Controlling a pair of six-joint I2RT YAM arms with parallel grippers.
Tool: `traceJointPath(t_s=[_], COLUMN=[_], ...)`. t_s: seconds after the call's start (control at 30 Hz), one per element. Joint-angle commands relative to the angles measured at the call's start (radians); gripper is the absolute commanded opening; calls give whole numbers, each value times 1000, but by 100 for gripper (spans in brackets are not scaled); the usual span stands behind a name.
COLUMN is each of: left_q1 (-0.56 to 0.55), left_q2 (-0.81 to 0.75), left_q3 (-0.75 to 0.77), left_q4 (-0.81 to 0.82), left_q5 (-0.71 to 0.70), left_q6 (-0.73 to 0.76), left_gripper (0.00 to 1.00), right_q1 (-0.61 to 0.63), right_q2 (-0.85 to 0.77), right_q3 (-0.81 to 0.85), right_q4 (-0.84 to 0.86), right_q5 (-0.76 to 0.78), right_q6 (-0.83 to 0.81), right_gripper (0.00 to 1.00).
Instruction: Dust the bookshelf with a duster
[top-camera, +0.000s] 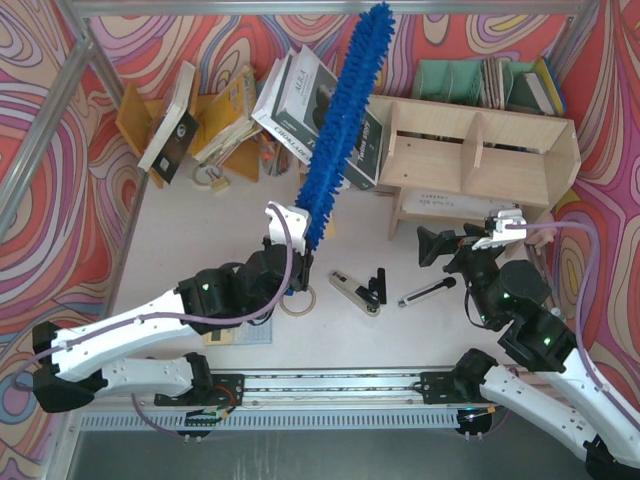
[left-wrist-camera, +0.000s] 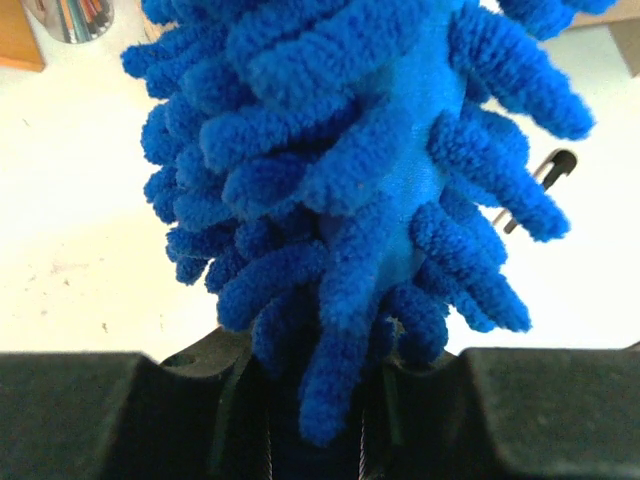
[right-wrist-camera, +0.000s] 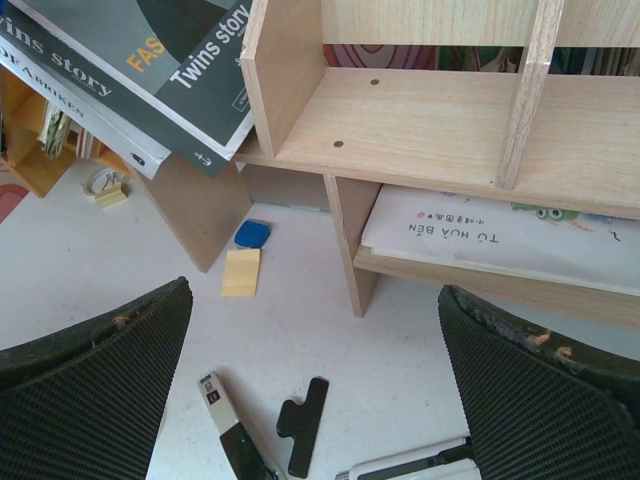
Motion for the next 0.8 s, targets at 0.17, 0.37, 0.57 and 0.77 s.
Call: traceJointPath(t_s=[0.17,0.37,0.57,0.77], left_q1=[-14,6,83,156], left_q2=[-181,-207,-237,-227], left_q3=[-284,-355,-380,-384], left_q4=[481,585,598,598], left_q5=[-52,-121,-86,-22], left_q6=[334,474,494,489], left_gripper=[0,0,0,0], right_q1=[4,4,4,4], right_q2=[20,22,25,24], right_q3=[-4,-5,-2,-2], right_q4=[30,28,19,18], right_q5=[17,17,16,16], right_q6=[4,5,10,12], right_gripper=[99,99,99,99])
